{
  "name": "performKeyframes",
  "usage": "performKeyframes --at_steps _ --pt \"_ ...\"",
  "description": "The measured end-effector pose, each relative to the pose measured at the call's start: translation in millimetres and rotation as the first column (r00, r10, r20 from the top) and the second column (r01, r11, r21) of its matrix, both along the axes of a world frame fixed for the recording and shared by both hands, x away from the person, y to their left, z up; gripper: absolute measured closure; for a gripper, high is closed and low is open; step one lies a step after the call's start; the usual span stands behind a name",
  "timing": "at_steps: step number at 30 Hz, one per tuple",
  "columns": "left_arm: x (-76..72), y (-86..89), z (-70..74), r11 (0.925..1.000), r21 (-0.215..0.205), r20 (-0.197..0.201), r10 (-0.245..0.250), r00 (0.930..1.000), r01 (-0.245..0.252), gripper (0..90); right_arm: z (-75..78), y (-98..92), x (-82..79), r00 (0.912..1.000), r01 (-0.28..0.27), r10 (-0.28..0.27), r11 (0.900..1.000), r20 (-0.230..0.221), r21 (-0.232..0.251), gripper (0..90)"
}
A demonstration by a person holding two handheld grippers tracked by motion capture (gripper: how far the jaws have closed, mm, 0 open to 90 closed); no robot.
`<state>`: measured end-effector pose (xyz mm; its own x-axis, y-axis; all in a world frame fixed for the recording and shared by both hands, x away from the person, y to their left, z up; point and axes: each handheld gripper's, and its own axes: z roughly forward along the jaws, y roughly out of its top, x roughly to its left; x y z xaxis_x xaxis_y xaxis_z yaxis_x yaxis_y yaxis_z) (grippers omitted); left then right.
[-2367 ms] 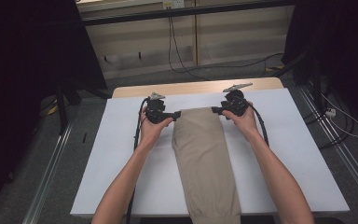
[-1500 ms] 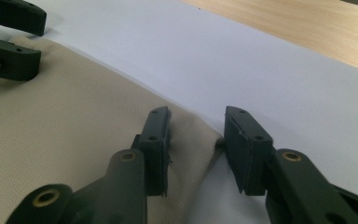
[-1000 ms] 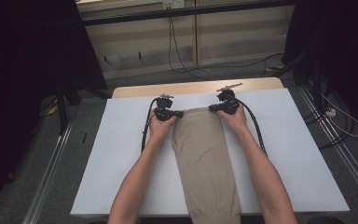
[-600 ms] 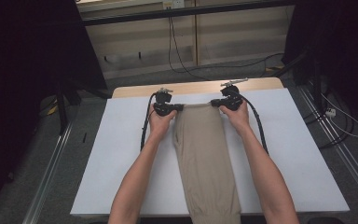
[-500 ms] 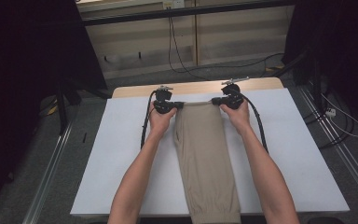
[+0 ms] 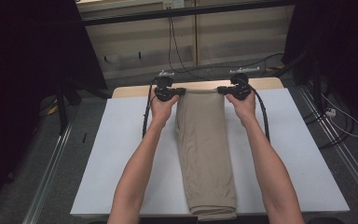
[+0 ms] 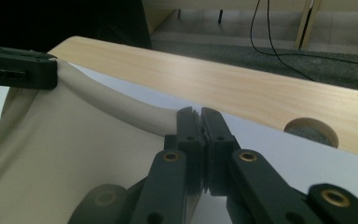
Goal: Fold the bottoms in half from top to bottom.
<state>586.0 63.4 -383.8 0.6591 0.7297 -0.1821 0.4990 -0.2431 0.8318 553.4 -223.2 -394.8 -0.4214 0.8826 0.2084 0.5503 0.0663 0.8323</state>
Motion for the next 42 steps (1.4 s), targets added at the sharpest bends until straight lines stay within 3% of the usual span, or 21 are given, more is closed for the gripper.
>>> performKeyframes --at_steps 17,21,22,24,25,27,29,42 --pt "1.1 6.4 27.5 0.9986 -0.052 0.06 0.001 0.9982 0.002 85.7 29.4 -3.5 4.9 0.9984 -0.011 0.009 0.999 0.055 0.033 88.0" --pt "0.9 7.9 33.6 0.9984 -0.057 0.074 0.005 0.9972 -0.001 85.7 39.2 0.6 4.9 0.9971 -0.015 0.014 1.0 0.074 0.016 88.0" --pt "0.2 9.2 34.2 0.9985 -0.054 0.079 -0.003 0.9968 0.007 85.7 40.4 0.7 4.3 0.9967 -0.016 0.015 1.0 0.079 0.018 88.0" --pt "-2.6 12.1 33.0 0.9945 -0.095 0.078 -0.035 0.9963 0.043 85.6 39.4 -0.3 2.4 0.9971 -0.024 0.022 1.0 0.073 0.02 88.0" --pt "-3.9 13.3 32.3 0.9941 -0.096 0.078 -0.042 0.9961 0.05 85.6 37.9 -1.2 1.1 0.9974 -0.025 0.024 1.0 0.067 0.017 88.0" --pt "-9.0 14.4 29.9 0.9954 -0.079 0.085 -0.047 0.9952 0.054 85.6 35.5 -3.5 -2.7 0.997 -0.034 0.032 0.999 0.07 0.03 88.0" --pt "-15.5 16.6 28.0 0.9942 -0.092 0.089 -0.047 0.995 0.055 85.6 34.4 -3.8 -8.3 0.9959 -0.048 0.044 0.998 0.08 0.046 88.0" --pt "-61.9 26.3 30.5 0.9927 -0.086 0.141 -0.072 0.9874 0.085 85.6 43.4 -0.8 -52.7 0.9826 -0.126 0.119 0.991 0.143 0.044 88.0"
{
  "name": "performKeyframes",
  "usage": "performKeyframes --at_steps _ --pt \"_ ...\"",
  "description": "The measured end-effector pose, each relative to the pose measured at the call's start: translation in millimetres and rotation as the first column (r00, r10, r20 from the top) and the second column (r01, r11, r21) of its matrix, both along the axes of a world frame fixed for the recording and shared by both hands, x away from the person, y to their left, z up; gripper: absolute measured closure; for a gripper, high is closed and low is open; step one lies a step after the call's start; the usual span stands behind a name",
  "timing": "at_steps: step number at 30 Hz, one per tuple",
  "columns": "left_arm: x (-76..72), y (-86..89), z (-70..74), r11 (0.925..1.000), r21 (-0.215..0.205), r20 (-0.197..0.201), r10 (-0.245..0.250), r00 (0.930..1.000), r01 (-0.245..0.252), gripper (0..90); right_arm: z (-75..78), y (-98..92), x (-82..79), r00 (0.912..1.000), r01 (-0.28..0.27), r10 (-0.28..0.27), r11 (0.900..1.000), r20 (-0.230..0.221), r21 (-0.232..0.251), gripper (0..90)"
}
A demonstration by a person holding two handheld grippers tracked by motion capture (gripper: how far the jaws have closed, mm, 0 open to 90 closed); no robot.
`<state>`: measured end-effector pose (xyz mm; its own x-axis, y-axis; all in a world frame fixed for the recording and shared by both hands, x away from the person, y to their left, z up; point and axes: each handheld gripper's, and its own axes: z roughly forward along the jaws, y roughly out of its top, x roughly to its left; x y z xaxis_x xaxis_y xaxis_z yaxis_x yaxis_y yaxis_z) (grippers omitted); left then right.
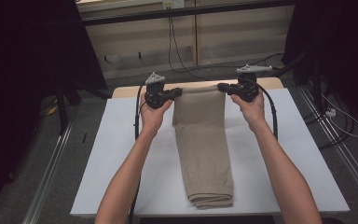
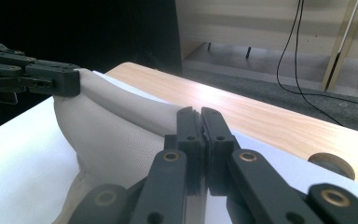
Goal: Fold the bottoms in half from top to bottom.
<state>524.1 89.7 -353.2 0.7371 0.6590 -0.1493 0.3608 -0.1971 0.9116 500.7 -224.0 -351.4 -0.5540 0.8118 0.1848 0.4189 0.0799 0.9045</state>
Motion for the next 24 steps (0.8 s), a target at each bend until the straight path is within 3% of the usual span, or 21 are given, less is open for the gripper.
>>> performKeyframes --at_steps 6,14,16,20,24 --pt "-13.1 0.1 2.1 0.9995 0.0 0.007 -0.033 0.9994 0.033 85.6 -2.5 -4.7 -12.6 0.9997 -0.025 0.025 0.999 0.003 0.023 88.0" --pt "-36.6 -0.5 5.4 0.9974 0.016 0.029 -0.071 0.9971 0.07 85.6 -4.2 -9.2 -32.4 0.999 -0.045 0.045 0.999 0.006 0.016 88.1" --pt "-42.7 2.1 5.8 0.9969 -0.001 0.02 -0.079 0.9967 0.079 85.6 -5.1 -9.1 -39.0 0.9983 -0.057 0.057 0.998 0.014 0.016 88.0" --pt "-55.3 5.2 5.6 0.996 0.015 0.024 -0.088 0.9958 0.088 85.6 -9.7 -8.4 -53.3 0.9959 -0.087 0.086 0.996 0.026 0.013 88.0" --pt "-67.9 6.4 4.5 0.9942 0.006 0.025 -0.107 0.9939 0.107 85.5 -10.8 -8.9 -64.9 0.9944 -0.101 0.101 0.995 0.029 0.006 88.0"
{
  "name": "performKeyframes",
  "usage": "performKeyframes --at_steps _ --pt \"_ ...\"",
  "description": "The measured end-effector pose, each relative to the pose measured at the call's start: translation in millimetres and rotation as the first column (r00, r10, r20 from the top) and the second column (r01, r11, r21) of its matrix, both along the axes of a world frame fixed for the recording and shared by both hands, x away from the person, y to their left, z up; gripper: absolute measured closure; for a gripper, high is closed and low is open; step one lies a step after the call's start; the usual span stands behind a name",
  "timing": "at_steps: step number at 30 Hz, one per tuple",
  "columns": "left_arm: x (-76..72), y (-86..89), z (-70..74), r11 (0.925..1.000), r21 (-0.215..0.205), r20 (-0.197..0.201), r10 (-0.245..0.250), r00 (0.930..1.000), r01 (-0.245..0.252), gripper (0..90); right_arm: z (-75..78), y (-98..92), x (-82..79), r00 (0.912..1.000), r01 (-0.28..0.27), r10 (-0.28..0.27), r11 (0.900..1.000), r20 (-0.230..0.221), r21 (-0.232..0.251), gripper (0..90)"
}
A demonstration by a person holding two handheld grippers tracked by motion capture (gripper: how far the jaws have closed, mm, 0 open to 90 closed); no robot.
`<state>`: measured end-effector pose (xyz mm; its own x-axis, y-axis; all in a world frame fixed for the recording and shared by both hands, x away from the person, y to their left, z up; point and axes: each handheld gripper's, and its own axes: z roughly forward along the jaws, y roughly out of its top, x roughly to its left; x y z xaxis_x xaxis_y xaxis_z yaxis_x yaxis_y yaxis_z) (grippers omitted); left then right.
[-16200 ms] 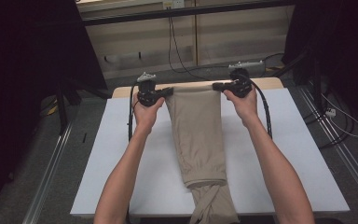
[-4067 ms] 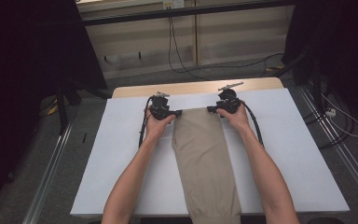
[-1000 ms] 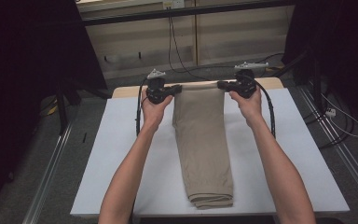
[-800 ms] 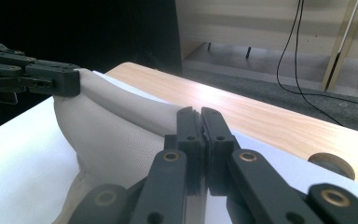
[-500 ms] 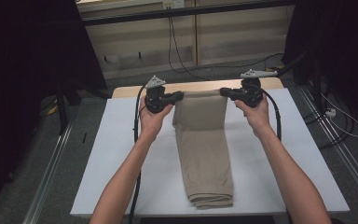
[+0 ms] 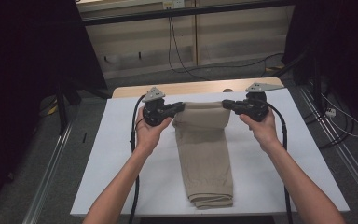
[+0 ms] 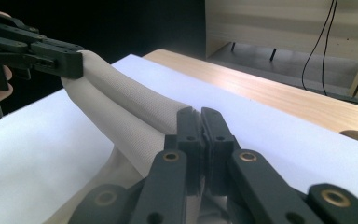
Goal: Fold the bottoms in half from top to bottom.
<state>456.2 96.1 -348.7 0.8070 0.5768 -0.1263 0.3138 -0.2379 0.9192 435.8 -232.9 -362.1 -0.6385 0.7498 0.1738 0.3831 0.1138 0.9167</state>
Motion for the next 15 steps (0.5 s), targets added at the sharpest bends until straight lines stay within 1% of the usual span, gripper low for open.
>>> performKeyframes --at_steps 2,4,6,8,9,11,12,14,15 --pt "-6.6 1.4 -0.9 0.9999 -0.001 -0.002 -0.011 0.9999 0.011 85.5 0.5 -0.1 -6.3 0.9999 -0.014 0.014 1.0 0.0 -0.005 88.0" --pt "-12.4 3.5 -0.7 0.9998 0.005 -0.002 -0.02 0.9998 0.02 85.5 0.8 -0.1 -14.1 0.9998 -0.017 0.017 1.0 0.002 -0.005 88.1" --pt "-21.2 6.0 -0.1 0.9994 0.004 -0.001 -0.036 0.9994 0.036 85.5 0.1 1.3 -21.4 0.9998 -0.019 0.019 1.0 -0.007 -0.01 88.0" --pt "-29.7 7.5 -0.1 0.9993 0.012 0.005 -0.035 0.9994 0.035 85.5 -0.9 3.5 -29.4 0.9992 -0.038 0.037 0.999 -0.01 -0.02 88.0" --pt "-32.9 8.7 -0.3 0.9992 0.015 -0.002 -0.037 0.9993 0.037 85.5 -1.4 4.4 -33.4 0.9989 -0.045 0.045 0.999 -0.01 -0.025 88.0" --pt "-39.3 10.5 -1.3 0.9991 0.007 0.005 -0.041 0.9991 0.041 85.5 -2.3 5.0 -40.8 0.998 -0.062 0.061 0.998 -0.013 -0.025 88.0" --pt "-42.6 11.2 -1.2 0.9989 0.011 0.008 -0.047 0.9989 0.047 85.5 -2.4 5.1 -44.2 0.9976 -0.069 0.069 0.997 -0.012 -0.027 88.0" --pt "-49.5 11.8 -1.4 0.9982 0.01 0.011 -0.059 0.9982 0.059 85.5 -1.9 4.7 -51.2 0.9966 -0.081 0.081 0.997 -0.013 -0.012 88.0" --pt "-52.2 12.0 -1.5 0.9978 0.008 0.012 -0.066 0.9978 0.066 85.4 -1.2 4.7 -54.6 0.9963 -0.086 0.086 0.996 -0.012 -0.012 88.0"
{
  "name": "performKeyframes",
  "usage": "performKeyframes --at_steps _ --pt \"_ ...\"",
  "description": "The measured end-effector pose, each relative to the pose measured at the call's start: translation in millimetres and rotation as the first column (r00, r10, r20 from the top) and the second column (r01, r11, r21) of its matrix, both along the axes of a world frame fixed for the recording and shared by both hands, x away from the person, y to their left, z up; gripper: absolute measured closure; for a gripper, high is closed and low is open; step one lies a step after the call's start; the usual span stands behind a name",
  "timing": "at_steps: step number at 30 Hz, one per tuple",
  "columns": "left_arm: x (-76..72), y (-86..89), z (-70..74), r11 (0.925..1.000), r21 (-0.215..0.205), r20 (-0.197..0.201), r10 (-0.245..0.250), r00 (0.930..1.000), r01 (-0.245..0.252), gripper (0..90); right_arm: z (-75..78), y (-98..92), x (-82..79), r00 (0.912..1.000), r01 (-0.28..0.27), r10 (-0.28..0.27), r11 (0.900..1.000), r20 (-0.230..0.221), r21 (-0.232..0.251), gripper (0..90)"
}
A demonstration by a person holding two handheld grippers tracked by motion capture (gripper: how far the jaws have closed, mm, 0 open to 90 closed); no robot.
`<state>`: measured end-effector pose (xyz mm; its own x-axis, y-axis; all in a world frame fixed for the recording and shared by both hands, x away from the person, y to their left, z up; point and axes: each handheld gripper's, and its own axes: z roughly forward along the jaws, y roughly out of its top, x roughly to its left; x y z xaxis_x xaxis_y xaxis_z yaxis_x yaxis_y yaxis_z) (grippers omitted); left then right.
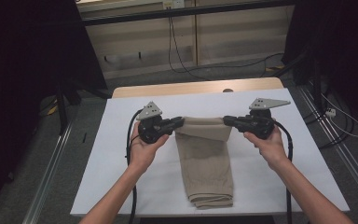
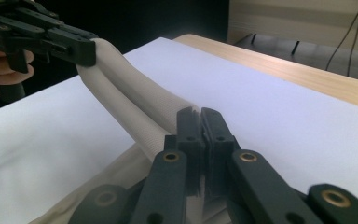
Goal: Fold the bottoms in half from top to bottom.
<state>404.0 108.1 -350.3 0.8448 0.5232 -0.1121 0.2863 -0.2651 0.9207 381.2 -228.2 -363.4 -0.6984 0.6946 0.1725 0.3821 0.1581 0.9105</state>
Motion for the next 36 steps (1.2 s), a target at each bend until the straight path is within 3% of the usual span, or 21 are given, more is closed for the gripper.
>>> performKeyframes --at_steps 3,8,13,22,28,31,32,36 --pt "-10.5 0.3 -1.4 0.9995 0.021 0.004 -0.024 0.9997 0.024 85.4 1.8 -1.4 -9.6 0.9999 -0.012 0.012 1.0 0.004 -0.005 88.0" --pt "-26.5 1.0 -3.5 0.9989 0.009 0.01 -0.045 0.9989 0.045 85.4 1.1 -5.4 -25.8 0.9995 -0.03 0.03 1.0 0.008 0.0 88.0" --pt "-41.6 -1.2 -12.1 0.9948 0.06 -0.009 -0.082 0.9966 0.083 85.4 -6.5 -7.6 -43.1 0.999 -0.044 0.044 0.999 -0.007 -0.003 88.0" --pt "-64.1 4.1 -31.8 0.9855 0.103 -0.038 -0.131 0.9906 0.135 85.3 -21.6 -7.3 -73.4 0.9951 -0.088 0.088 0.996 -0.045 -0.019 87.9" --pt "-81.3 4.9 -44.7 0.9726 0.144 -0.063 -0.175 0.9825 0.183 85.0 -37.2 -3.7 -89.7 0.9905 -0.107 0.102 0.993 -0.092 -0.052 87.8" --pt "-89.5 5.3 -53.4 0.9616 0.179 -0.08 -0.196 0.9772 0.208 84.8 -42.3 -2.7 -96.8 0.9867 -0.119 0.111 0.991 -0.119 -0.065 87.5" --pt "-92.0 6.1 -55.9 0.957 0.191 -0.089 -0.205 0.9747 0.219 84.7 -42.5 -1.6 -100.2 0.9859 -0.128 0.117 0.988 -0.12 -0.084 87.4" --pt "-103.3 8.5 -62.3 0.95 0.193 -0.106 -0.229 0.9677 0.246 84.6 -42.9 1.4 -109.4 0.9834 -0.151 0.139 0.984 -0.117 -0.1 87.2"
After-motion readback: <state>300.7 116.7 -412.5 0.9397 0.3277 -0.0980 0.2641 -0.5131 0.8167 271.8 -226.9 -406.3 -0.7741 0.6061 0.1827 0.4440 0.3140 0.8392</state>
